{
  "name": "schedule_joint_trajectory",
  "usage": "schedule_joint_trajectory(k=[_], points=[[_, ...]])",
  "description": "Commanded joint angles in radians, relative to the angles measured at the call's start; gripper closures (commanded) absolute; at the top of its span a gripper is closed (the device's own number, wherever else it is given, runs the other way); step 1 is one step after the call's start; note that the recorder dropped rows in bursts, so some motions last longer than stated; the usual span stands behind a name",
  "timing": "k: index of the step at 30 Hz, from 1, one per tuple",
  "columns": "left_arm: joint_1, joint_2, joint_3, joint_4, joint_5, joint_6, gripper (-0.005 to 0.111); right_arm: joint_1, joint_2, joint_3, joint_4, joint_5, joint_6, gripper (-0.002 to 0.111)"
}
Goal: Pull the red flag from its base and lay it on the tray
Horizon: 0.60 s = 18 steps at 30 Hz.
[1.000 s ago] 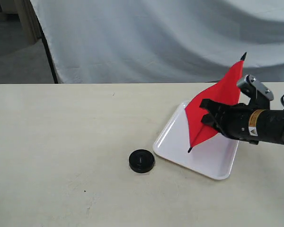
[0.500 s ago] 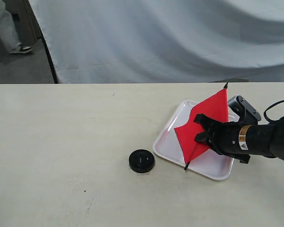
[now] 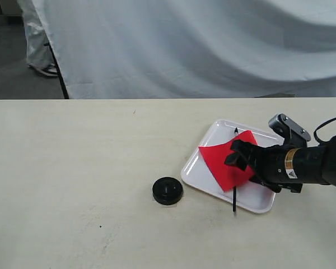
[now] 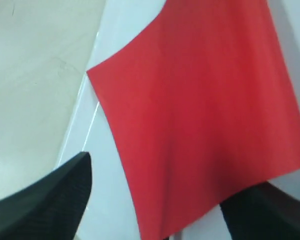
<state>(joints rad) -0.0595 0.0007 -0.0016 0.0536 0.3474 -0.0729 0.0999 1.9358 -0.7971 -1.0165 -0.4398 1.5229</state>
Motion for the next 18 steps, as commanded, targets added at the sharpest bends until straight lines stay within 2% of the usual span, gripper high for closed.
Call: schedule_joint_trajectory(k=[1,9,14,16,17,18], points=[[-0.003,-0.001,0.002,-0.006,-0.004,-0.002,0.105,-0.004,-0.097,-0.005,-0.079,0.082,-0.004,0.040],[-0.005,-0.001,0.002,-0.006,-0.004,-0.002,0.105,-0.004,-0.311,-0.003,-0.288,0.378,-0.004,0.040],[-0.005,-0.001,0.002,-0.006,-0.004,-0.002,0.105,-0.004,-0.383,-0.003,-0.427,0.396,-0.046,0.041],[-0.005,-0.001,0.002,-0.006,-0.004,-0.002,0.105,-0.004,-0.397,-0.003,-0.454,0.399,-0.075,0.053],[-0.005,-0.001,0.002,-0.006,-0.004,-0.002,0.105,-0.004,-0.400,-0.003,-0.464,0.403,-0.096,0.062],[-0.005,-0.001,0.002,-0.006,-0.004,-0.002,0.105,-0.004,-0.405,-0.003,-0.471,0.416,-0.116,0.076]])
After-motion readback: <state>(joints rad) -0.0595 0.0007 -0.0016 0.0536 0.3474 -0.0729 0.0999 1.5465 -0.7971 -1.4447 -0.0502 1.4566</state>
